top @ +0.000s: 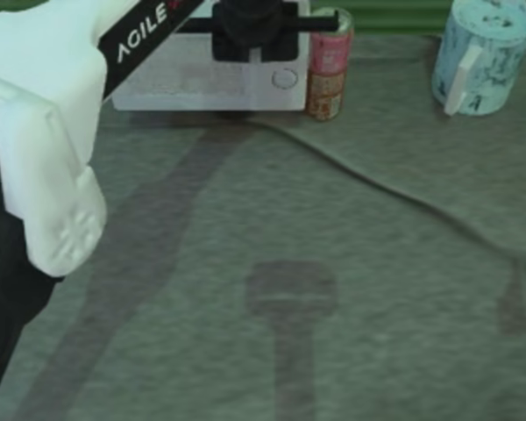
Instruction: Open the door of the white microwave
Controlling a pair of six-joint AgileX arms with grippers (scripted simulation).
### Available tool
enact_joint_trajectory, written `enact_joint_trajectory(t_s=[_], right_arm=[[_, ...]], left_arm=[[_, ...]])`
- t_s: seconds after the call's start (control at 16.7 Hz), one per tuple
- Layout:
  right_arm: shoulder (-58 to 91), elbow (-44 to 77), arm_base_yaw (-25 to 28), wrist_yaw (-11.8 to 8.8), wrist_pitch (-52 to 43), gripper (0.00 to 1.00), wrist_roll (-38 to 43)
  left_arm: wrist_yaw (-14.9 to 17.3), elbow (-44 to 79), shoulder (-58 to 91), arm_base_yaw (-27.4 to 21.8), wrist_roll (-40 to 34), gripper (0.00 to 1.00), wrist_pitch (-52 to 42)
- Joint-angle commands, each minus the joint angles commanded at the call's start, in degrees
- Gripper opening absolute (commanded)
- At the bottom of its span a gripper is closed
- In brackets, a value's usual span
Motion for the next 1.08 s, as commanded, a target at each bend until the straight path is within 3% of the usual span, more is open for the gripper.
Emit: enact_joint_trajectory(t_s=[0.42,1.08], right_arm=[[0.0,0.0,0.0,0.0,0.0,1.0,0.0],[0.0,0.0,0.0,0.0,0.0,1.0,0.0]], left_arm=[[0.0,0.0,0.0,0.0,0.0,0.0,0.0],[-0.81,-18.25,-10.09,-1.55,-1.44,0.0,7.67]])
